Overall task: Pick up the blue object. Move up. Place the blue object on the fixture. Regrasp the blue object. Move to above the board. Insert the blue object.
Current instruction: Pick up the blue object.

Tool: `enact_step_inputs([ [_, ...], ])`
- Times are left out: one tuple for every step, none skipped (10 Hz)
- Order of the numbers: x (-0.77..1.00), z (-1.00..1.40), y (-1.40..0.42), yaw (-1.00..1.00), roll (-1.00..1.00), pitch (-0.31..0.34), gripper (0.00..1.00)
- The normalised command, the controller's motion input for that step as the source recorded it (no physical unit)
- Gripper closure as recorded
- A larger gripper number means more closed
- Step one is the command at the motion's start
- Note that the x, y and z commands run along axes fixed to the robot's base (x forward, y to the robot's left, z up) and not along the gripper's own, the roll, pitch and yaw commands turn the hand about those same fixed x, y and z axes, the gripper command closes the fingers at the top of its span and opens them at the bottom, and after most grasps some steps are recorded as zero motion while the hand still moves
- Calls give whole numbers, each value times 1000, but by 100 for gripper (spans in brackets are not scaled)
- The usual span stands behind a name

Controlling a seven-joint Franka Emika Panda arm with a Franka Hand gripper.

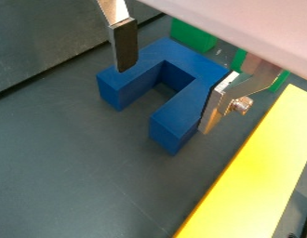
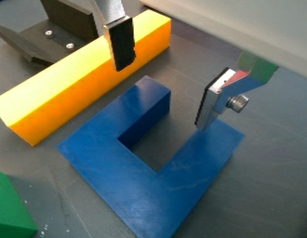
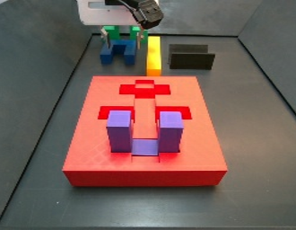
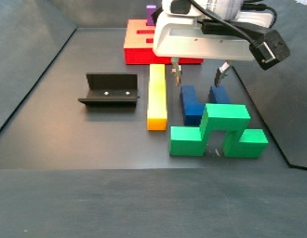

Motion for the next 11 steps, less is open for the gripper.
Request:
enact_step_inputs([
  [229, -94, 43, -6, -93, -39, 0],
  [231, -69, 14, 0, -79, -16, 0],
  [111, -74, 0, 0, -57, -16, 0],
  [57, -94, 0, 0, -49, -29, 0],
  [0, -89, 0, 0, -46, -46, 0],
  [69, -103, 0, 11, -69, -73, 0],
  [129, -169, 0, 86, -56, -80, 0],
  [31, -220, 0, 100, -20, -81, 0],
  [111, -260, -11, 106, -9, -69, 0],
  [29, -271, 0, 74, 0, -64, 0],
  [0, -203, 0, 46, 0, -67, 0],
])
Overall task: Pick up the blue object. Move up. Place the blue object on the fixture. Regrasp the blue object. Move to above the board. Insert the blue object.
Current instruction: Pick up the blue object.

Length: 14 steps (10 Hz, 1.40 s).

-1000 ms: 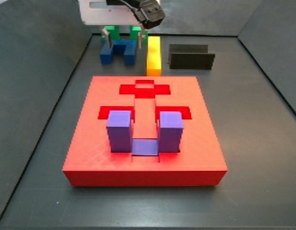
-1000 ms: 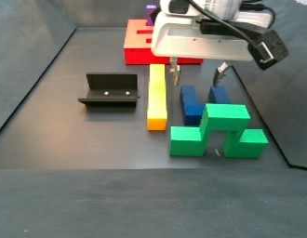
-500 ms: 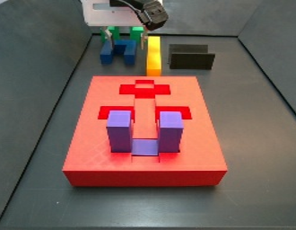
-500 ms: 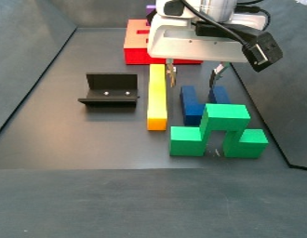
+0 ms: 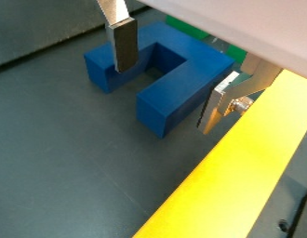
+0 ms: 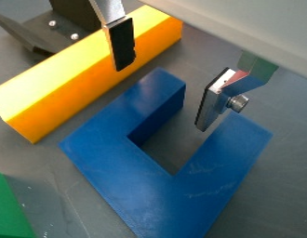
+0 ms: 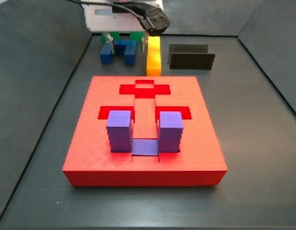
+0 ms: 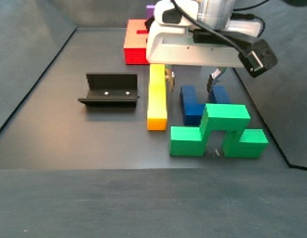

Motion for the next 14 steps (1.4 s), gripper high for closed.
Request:
enact_step_inputs([
  [0, -171, -3, 20, 0, -61, 0],
  [0, -194, -3, 0, -7, -63, 0],
  [0, -197, -11, 0, -19, -69, 0],
  [0, -126, -71, 0, -27, -66, 0],
  [0, -46, -123, 0, -56, -66, 0],
  [0, -106, -83, 0, -40, -73, 0],
  [0, -126, -11, 0, -17, -63, 0],
  [-54, -166, 0, 0, -4, -60, 0],
  [-77, -160, 0, 0, -3, -59, 0],
  [-63, -120, 0, 0, -7, -54, 0],
  [-37, -14, 0, 0, 0, -36, 0],
  [0, 0, 0, 0, 0, 0, 0],
  [0, 0, 0, 0, 0, 0, 100],
  [0, 0, 0, 0, 0, 0, 100],
])
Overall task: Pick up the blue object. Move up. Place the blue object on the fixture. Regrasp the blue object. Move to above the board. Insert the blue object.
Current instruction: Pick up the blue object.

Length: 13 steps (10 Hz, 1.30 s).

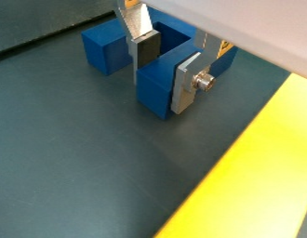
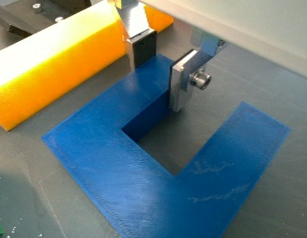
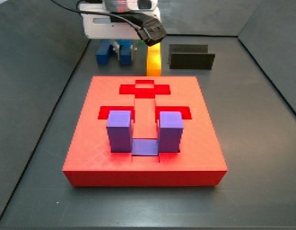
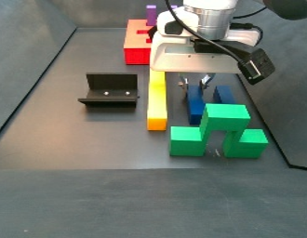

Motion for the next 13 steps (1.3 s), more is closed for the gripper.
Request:
enact_step_inputs([
  [0, 0, 0, 0, 0, 0, 100],
  [0, 0, 0, 0, 0, 0, 100],
  [0, 0, 0, 0, 0, 0, 100],
  [0, 0, 0, 0, 0, 0, 100],
  [0, 0, 0, 0, 0, 0, 100],
  [0, 0, 0, 0, 0, 0, 100],
  [0, 0, 0, 0, 0, 0, 100],
  [0, 0, 0, 0, 0, 0, 100],
  [0, 0, 0, 0, 0, 0, 100],
  [0, 0, 0, 0, 0, 0, 100],
  [0, 0, 0, 0, 0, 0, 100],
  [0, 0, 0, 0, 0, 0, 100],
  [0, 0, 0, 0, 0, 0, 100],
])
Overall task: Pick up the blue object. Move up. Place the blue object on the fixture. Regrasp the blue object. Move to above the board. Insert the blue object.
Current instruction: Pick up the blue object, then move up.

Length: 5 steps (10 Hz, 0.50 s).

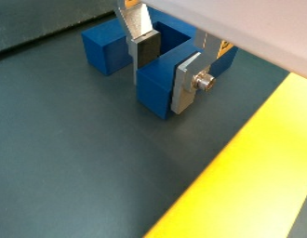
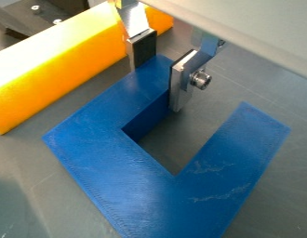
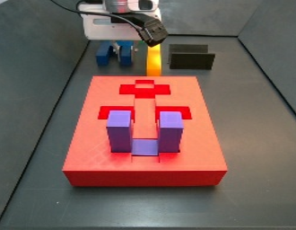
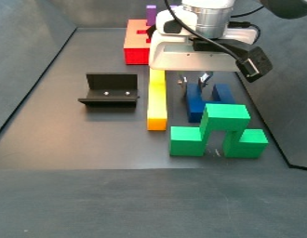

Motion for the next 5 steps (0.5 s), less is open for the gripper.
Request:
enact_step_inputs([
  [0, 0, 0, 0, 0, 0, 100],
  [0, 833, 0, 0, 0, 0, 100],
  [11, 801, 33, 25, 5, 5, 100],
  [-16, 490, 31, 21, 21, 52, 100],
  [13, 223, 17, 14, 38, 27, 100],
])
